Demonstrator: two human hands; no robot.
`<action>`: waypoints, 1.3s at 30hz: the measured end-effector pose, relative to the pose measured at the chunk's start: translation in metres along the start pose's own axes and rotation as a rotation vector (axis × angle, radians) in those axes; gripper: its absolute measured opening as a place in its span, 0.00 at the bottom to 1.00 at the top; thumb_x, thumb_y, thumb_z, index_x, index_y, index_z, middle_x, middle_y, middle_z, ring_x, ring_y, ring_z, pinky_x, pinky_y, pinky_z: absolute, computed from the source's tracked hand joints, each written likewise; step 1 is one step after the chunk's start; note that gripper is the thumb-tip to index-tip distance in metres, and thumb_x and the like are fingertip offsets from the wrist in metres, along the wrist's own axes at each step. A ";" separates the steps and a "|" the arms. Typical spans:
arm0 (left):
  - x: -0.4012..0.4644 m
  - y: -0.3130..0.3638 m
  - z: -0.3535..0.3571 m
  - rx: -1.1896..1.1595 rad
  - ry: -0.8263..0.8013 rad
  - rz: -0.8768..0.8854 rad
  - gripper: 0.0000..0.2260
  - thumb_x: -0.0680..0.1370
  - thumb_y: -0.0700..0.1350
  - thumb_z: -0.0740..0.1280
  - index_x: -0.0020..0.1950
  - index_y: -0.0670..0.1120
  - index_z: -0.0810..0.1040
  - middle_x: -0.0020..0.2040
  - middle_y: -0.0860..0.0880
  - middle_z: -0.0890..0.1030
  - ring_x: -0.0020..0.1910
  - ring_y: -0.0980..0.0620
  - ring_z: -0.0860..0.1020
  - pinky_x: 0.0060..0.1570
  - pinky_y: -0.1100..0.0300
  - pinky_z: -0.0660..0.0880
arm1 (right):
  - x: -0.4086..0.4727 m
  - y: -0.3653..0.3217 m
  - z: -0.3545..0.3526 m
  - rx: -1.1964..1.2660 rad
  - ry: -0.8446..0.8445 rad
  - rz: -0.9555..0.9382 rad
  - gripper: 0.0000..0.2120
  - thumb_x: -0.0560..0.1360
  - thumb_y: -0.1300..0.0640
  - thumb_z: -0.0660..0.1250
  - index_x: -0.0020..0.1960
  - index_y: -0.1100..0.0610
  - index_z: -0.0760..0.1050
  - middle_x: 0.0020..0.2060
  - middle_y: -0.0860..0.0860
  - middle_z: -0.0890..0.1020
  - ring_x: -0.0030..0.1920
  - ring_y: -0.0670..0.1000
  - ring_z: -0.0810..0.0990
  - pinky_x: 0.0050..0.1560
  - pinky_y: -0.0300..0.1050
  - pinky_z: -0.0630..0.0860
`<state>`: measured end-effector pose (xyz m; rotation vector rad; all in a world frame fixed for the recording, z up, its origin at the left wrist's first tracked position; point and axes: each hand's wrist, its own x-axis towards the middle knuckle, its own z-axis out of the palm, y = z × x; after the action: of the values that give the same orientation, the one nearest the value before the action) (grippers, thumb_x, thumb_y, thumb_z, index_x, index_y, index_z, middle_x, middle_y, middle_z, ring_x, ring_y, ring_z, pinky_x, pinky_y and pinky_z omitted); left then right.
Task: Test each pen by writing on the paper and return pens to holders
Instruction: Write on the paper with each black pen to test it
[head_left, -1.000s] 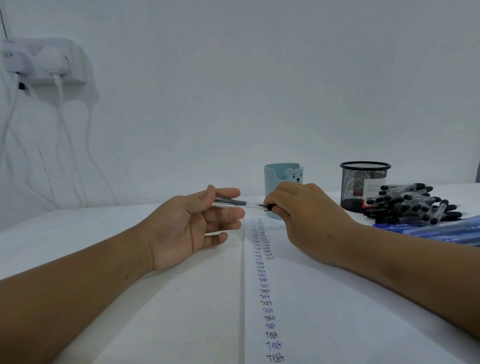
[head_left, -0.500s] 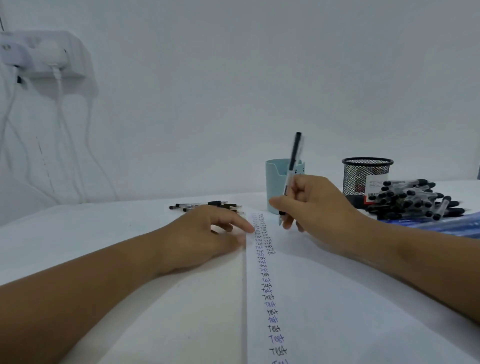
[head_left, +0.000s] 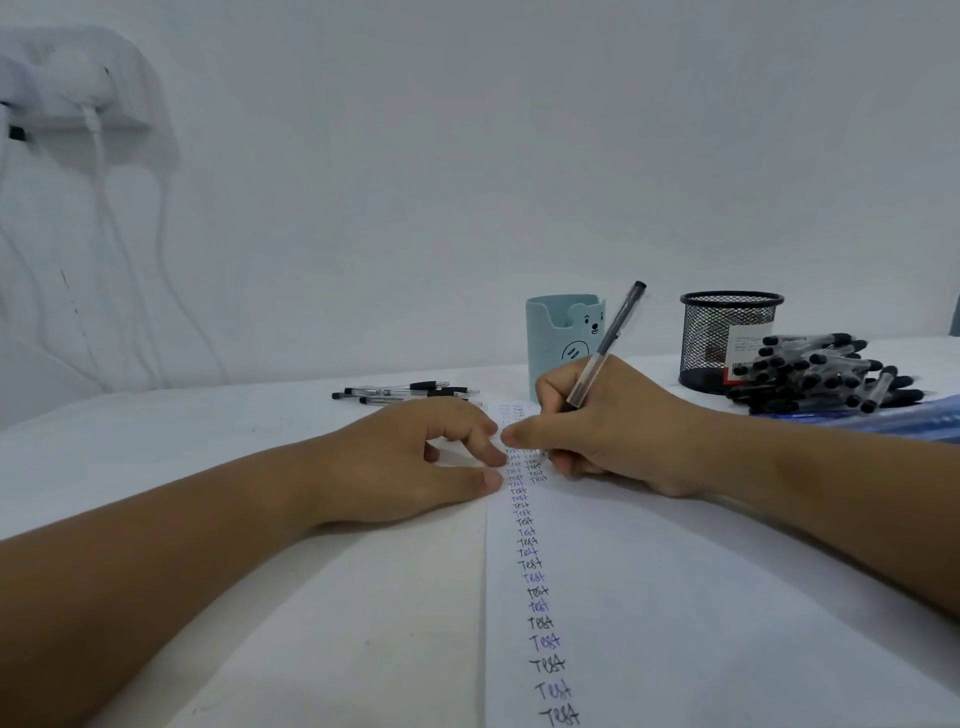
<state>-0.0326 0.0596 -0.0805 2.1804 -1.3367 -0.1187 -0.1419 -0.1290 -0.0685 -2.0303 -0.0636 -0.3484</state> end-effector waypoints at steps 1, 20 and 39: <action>0.001 -0.001 0.000 0.006 -0.007 0.003 0.04 0.76 0.55 0.73 0.49 0.64 0.82 0.63 0.68 0.76 0.65 0.66 0.71 0.63 0.64 0.70 | 0.001 0.002 0.000 -0.041 -0.005 -0.015 0.21 0.72 0.64 0.75 0.28 0.56 0.67 0.23 0.56 0.75 0.23 0.50 0.70 0.26 0.38 0.68; 0.002 -0.001 -0.001 -0.025 -0.021 -0.006 0.04 0.76 0.54 0.73 0.50 0.61 0.83 0.61 0.66 0.78 0.65 0.64 0.72 0.64 0.60 0.71 | 0.002 0.004 0.004 -0.158 -0.040 -0.041 0.20 0.73 0.64 0.73 0.28 0.56 0.67 0.24 0.54 0.76 0.24 0.46 0.71 0.27 0.33 0.68; 0.001 -0.002 -0.001 -0.028 -0.027 -0.023 0.04 0.76 0.54 0.72 0.50 0.60 0.83 0.61 0.69 0.77 0.65 0.67 0.71 0.60 0.68 0.68 | 0.001 0.003 0.004 -0.252 -0.042 -0.065 0.15 0.70 0.66 0.69 0.29 0.58 0.68 0.25 0.54 0.74 0.26 0.47 0.70 0.28 0.36 0.66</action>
<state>-0.0305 0.0593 -0.0805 2.1783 -1.3176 -0.1759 -0.1395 -0.1275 -0.0727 -2.2895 -0.1172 -0.3698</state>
